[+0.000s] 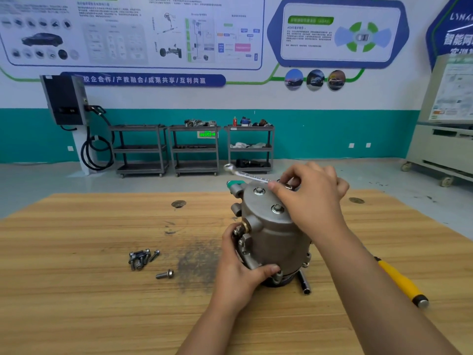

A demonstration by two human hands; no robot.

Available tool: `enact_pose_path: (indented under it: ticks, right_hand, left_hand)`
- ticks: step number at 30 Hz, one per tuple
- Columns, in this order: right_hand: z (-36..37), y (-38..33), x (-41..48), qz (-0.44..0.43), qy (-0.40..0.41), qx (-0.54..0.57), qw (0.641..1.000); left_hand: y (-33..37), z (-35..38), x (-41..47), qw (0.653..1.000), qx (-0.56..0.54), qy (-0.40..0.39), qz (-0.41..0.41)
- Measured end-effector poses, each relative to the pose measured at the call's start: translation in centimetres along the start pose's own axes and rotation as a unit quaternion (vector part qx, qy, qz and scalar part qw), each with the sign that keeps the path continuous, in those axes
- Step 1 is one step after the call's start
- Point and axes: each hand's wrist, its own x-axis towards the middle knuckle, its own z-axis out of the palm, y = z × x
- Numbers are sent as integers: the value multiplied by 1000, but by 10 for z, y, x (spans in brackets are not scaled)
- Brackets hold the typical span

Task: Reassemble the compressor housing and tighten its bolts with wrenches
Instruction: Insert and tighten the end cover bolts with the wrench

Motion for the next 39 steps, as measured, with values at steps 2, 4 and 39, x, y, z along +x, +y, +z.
enact_pose_path:
  ticks: [2,4,39]
  right_hand:
    - [1,6,9,57,-41,18,997]
    - [4,16,15,115,-75,48,989]
    - [-10,-1,-3,-42,-53,-27,997]
  left_hand:
    - [-1,-1,0,1000,-2,-4,0]
    - [-2,-2,1,1000,-1,-7,-1]
    - [-2,-3,1,1000,10,5,-4]
